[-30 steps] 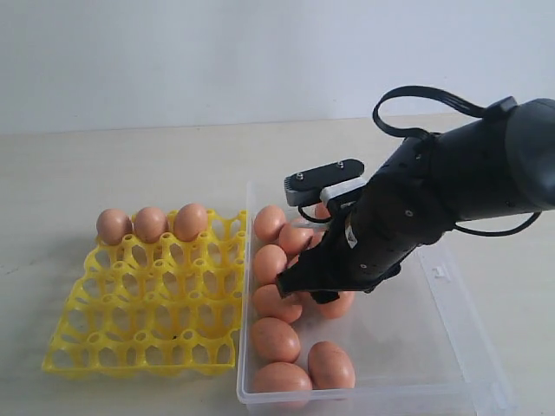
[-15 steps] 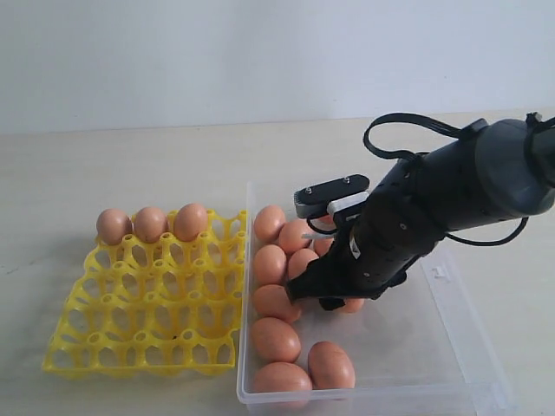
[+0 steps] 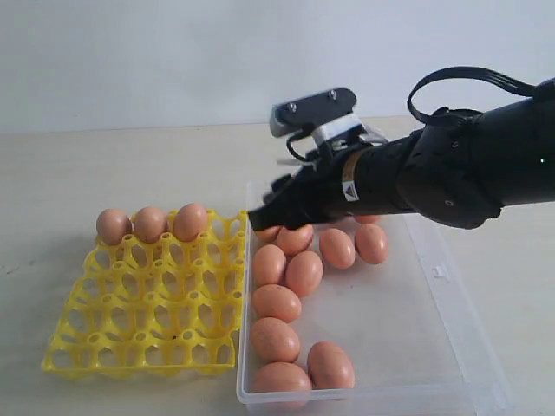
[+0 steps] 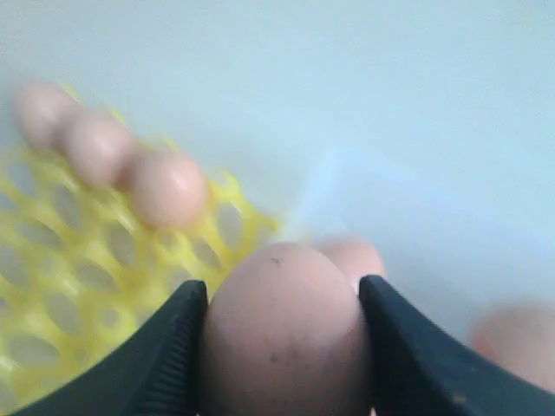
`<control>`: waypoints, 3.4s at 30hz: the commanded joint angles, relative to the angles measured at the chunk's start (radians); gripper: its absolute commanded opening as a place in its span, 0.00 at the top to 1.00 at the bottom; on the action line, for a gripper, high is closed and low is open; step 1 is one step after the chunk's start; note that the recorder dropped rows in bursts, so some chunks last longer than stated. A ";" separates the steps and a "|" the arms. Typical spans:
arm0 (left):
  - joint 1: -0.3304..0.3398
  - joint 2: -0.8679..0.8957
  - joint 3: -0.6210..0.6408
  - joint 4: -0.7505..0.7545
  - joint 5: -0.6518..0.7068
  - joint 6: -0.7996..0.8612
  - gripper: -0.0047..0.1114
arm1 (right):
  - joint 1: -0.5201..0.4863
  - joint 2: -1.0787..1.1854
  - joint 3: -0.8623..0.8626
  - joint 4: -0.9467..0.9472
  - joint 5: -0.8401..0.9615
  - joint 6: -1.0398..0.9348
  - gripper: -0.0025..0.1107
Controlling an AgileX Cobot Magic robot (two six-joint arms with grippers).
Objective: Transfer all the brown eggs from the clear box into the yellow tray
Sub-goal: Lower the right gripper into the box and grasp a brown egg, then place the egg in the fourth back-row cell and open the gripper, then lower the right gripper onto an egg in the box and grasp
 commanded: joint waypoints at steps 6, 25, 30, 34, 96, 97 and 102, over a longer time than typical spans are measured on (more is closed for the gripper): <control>-0.008 -0.006 -0.004 -0.002 -0.009 -0.006 0.96 | 0.004 0.261 -0.134 0.022 -0.423 -0.156 0.98; -0.008 -0.006 -0.004 -0.002 -0.009 -0.006 0.96 | -0.008 0.416 -0.312 0.099 -0.280 -0.193 0.98; -0.008 -0.006 -0.004 -0.002 -0.009 -0.006 0.96 | -0.008 0.416 -0.312 0.087 -0.285 -0.074 0.93; -0.008 -0.006 -0.004 -0.002 -0.009 -0.006 0.96 | -0.008 0.416 -0.312 0.087 -0.283 -0.064 0.80; -0.008 -0.006 -0.004 -0.002 -0.009 -0.006 0.96 | -0.124 0.237 -0.190 0.041 0.471 -0.021 0.46; -0.008 -0.006 -0.004 -0.002 -0.009 -0.006 0.96 | -0.124 0.243 -0.190 0.041 0.468 -0.021 0.46; -0.008 -0.006 -0.004 -0.002 -0.009 -0.006 0.96 | -0.124 0.259 -0.190 0.041 0.468 -0.021 0.75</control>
